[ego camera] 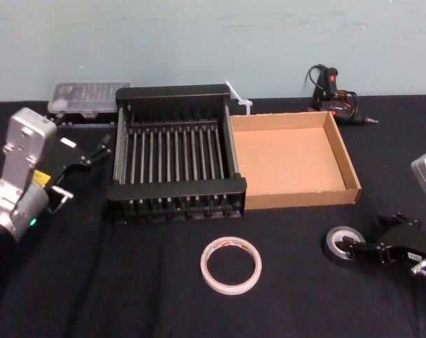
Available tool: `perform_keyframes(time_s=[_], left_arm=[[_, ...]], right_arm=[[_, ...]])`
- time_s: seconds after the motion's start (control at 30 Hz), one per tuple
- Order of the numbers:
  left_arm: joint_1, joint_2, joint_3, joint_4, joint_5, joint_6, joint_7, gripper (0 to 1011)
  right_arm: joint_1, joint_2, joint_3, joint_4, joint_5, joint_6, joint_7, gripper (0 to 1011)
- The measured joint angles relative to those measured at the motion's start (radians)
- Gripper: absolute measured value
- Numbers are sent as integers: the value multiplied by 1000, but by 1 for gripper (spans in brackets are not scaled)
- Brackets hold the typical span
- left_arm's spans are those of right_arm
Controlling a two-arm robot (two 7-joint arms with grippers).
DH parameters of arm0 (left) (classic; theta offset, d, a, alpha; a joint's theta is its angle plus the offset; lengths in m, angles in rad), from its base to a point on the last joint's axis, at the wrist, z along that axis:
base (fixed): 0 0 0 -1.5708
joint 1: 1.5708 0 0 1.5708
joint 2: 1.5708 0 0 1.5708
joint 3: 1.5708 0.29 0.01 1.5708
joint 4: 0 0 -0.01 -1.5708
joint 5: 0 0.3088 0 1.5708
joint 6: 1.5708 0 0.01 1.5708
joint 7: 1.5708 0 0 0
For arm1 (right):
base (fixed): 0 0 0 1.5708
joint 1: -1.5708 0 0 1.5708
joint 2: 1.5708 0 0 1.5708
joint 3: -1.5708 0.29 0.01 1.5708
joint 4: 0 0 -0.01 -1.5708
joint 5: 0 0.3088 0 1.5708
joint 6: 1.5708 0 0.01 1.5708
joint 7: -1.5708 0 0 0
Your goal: Pick up the white tape and place it into the black box , Pick up the silver tape and place it into the brown box.
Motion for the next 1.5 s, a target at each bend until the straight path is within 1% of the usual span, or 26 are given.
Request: perform_keyframes(time_s=[0.23, 0.57, 1.27, 1.33, 1.4, 1.43, 1.5], left_arm=[[0, 0, 0, 0, 0, 0, 0, 1001], [0, 0, 0, 0, 0, 0, 0, 1001], [0, 0, 0, 0, 0, 0, 0, 1001], [0, 0, 0, 0, 0, 0, 0, 1001], [0, 0, 0, 0, 0, 0, 0, 1001], [0, 0, 0, 0, 0, 0, 0, 1001], [0, 0, 0, 0, 0, 0, 0, 1001]], right_arm=[[18, -13, -6, 23, -8, 4, 6, 1002], [27, -21, -9, 33, -11, 11, 15, 1002], [28, -22, -7, 34, -12, 12, 16, 1002], [28, -22, -7, 34, -12, 12, 16, 996], [28, -21, -7, 33, -12, 11, 16, 961], [28, -21, -7, 33, -12, 11, 16, 924], [28, -21, -7, 33, -12, 11, 16, 894]])
